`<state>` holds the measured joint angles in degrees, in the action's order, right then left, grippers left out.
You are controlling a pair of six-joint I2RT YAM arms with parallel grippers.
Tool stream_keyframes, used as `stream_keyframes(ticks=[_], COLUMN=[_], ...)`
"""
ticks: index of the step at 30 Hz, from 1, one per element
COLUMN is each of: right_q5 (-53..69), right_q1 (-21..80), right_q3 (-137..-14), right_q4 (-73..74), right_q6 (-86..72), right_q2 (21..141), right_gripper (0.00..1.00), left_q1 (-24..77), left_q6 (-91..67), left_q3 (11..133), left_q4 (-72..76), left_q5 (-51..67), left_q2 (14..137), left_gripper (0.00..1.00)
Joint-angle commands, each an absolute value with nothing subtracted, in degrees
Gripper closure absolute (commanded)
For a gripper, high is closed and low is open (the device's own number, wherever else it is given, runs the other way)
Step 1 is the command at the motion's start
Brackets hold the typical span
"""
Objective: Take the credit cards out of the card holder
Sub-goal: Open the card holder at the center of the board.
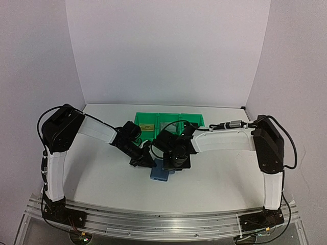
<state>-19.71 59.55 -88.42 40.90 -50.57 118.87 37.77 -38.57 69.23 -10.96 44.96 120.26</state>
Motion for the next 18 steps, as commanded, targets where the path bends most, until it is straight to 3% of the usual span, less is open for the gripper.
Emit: stream_keyframes(ticks=[1,7,9,11,18], right_q5=[-22.42,-21.41,-21.17,-21.30,-20.05], right_q1=[58.46,55.53,54.92,54.26,53.76], right_q3=[-82.93,-73.33,-74.02,-76.55,-87.46], right_q4=[44.22,40.31,39.49,39.42,38.47], right_q6=[-52.89,-49.78,-47.56,-45.17,-44.00], right_q2=[112.67,108.04,107.57,106.96,105.35], right_gripper=[1.00,0.99,0.74,0.60,0.59], left_q1=[36.36,36.15,36.14,36.12,36.14], left_q6=[-39.66,-39.45,-39.34,-39.32,-40.29], left_q3=[68.12,68.58,68.65,68.75,69.03], left_q4=[-15.31,-15.32,-15.43,-15.53,-15.53], left_q5=[35.11,35.34,35.25,34.85,33.45], left_q2=[119.77,120.28,120.41,120.41,120.17], left_gripper=[1.00,1.00,1.00,1.00,1.00])
